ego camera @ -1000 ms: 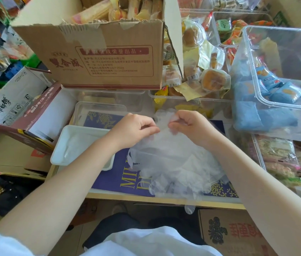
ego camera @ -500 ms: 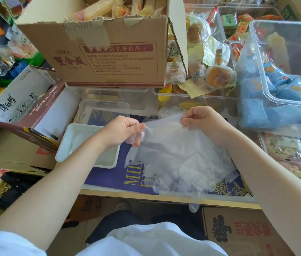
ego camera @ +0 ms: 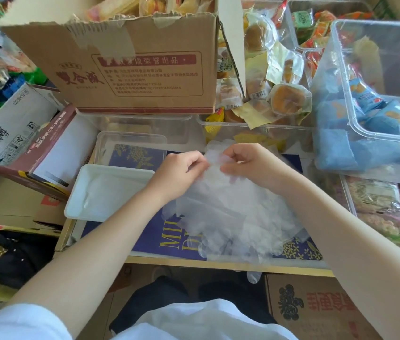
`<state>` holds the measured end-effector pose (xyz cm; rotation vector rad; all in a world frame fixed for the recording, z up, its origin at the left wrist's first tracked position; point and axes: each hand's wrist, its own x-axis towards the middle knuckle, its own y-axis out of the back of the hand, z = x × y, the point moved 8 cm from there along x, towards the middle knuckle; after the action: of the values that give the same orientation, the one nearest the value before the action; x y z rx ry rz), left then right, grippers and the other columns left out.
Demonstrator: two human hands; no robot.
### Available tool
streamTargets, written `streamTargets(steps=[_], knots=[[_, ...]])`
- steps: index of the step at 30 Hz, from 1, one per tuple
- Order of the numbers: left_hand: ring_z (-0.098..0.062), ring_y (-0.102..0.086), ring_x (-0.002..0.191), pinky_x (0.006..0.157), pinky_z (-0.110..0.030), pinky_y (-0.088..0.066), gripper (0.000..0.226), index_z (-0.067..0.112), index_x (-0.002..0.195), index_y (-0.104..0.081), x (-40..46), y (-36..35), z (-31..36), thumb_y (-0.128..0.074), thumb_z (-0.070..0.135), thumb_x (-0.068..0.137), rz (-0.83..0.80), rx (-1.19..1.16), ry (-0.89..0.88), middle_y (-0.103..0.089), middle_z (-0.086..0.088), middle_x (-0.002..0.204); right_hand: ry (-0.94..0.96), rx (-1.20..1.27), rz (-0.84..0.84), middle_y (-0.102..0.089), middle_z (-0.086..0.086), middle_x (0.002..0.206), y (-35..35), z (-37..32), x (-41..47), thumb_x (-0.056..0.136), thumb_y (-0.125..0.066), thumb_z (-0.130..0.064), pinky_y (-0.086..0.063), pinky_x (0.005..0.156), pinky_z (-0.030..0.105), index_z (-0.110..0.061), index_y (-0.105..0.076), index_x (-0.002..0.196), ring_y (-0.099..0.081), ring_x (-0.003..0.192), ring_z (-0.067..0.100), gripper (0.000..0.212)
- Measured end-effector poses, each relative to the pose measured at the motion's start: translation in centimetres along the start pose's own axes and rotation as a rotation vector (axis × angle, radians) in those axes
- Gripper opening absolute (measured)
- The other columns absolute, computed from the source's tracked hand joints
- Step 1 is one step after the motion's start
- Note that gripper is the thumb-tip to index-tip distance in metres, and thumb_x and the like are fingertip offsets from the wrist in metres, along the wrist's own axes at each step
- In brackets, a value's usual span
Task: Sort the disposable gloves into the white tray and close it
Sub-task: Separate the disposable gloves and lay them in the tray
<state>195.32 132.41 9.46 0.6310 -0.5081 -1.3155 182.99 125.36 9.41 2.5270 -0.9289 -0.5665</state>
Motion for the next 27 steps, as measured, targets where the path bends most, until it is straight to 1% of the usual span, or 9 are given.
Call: streamTargets(steps=[5,7,11,15,19,21,23,25,27], knots=[[-0.001,-0.041,0.043,0.049,-0.013,-0.031,0.028,0.019,0.071,-0.058,-0.1,0.6,-2.0,-0.048,0.021,0.097,0.028,-0.153,0.096,-0.047,0.008,0.051,-0.16,0.058,-0.191,-0.068,-0.003,0.069,-0.8,3.7,-1.1,0.083,-0.069,-0.016,-0.05,0.07,0.02,-0.019,-0.07,0.078,-0.062,0.064,0.006,0.006],[-0.002,-0.039,0.041,0.047,-0.013,-0.029,0.028,0.016,0.074,-0.059,-0.4,0.5,-2.8,-0.045,0.02,0.098,0.024,-0.18,0.121,-0.044,0.007,0.047,-0.227,0.285,-0.16,-0.069,0.003,0.076,-1.1,5.3,-1.4,0.084,-0.067,-0.011,-0.054,0.074,0.023,-0.015,-0.068,0.077,-0.065,0.068,0.011,0.008],[0.0,-0.042,0.046,0.054,-0.017,-0.035,0.029,0.01,0.075,-0.061,-1.1,-1.4,-6.0,-0.046,0.018,0.098,-0.048,-0.176,0.279,-0.052,0.01,0.051,-0.372,0.509,-0.072,-0.065,-0.001,0.07,-2.8,8.0,-1.9,0.085,-0.064,-0.007,-0.049,0.054,0.017,-0.011,-0.066,0.081,-0.057,0.057,0.009,0.006],[0.0,-0.045,0.046,0.051,-0.016,-0.036,0.026,0.005,0.079,-0.069,-2.0,-3.9,-9.5,-0.05,0.012,0.095,-0.18,-0.14,0.48,-0.059,0.01,0.053,-0.429,0.711,0.074,-0.057,0.005,0.072,-4.3,10.5,-1.4,0.083,-0.062,0.006,-0.046,0.05,0.015,-0.011,-0.058,0.077,-0.054,0.051,0.007,0.019],[-0.018,-0.052,0.069,0.067,-0.026,-0.037,0.032,0.009,0.072,-0.061,-1.5,-4.8,-10.8,-0.043,0.015,0.098,-0.101,-0.088,0.546,-0.06,-0.002,0.072,-0.445,0.819,0.143,-0.056,0.004,0.074,-5.7,12.3,-1.1,0.084,-0.058,0.011,-0.047,0.052,0.014,-0.01,-0.057,0.082,-0.056,0.058,0.009,0.022],[-0.026,-0.054,0.077,0.07,-0.031,-0.04,0.035,0.012,0.067,-0.053,-1.2,-5.1,-11.6,-0.038,0.017,0.098,-0.056,-0.017,0.576,-0.059,-0.008,0.076,-0.445,0.728,0.185,-0.055,0.004,0.079,-6.1,13.5,-0.7,0.084,-0.057,0.011,-0.048,0.059,0.016,-0.011,-0.057,0.088,-0.057,0.067,0.015,0.023],[-0.033,-0.056,0.09,0.08,-0.038,-0.044,0.033,0.005,0.079,-0.057,-1.0,-5.2,-12.2,-0.034,0.018,0.099,-0.016,0.052,0.583,-0.062,-0.017,0.091,-0.43,0.32,0.222,-0.057,0.003,0.097,-5.5,15.0,-0.2,0.087,-0.059,0.0,-0.047,0.078,0.026,-0.013,-0.058,0.105,-0.057,0.091,0.022,0.022],[-0.032,-0.054,0.095,0.081,-0.038,-0.043,0.033,0.0,0.094,-0.059,-1.1,-4.7,-12.2,-0.033,0.019,0.1,0.042,0.094,0.58,-0.062,-0.016,0.1,-0.409,-0.19,0.189,-0.046,0.005,0.133,-4.7,16.5,0.1,0.091,-0.058,-0.022,-0.035,0.102,0.033,-0.013,-0.044,0.133,-0.041,0.126,0.025,0.045],[-0.033,-0.054,0.089,0.076,-0.039,-0.042,0.032,0.0,0.096,-0.058,-1.0,-4.0,-12.2,-0.034,0.02,0.1,0.095,0.129,0.533,-0.062,-0.016,0.096,-0.397,-0.478,0.127,-0.019,0.008,0.155,-4.2,18.1,0.3,0.092,-0.053,-0.04,-0.019,0.114,0.038,-0.01,-0.022,0.147,-0.017,0.142,0.028,0.069]])
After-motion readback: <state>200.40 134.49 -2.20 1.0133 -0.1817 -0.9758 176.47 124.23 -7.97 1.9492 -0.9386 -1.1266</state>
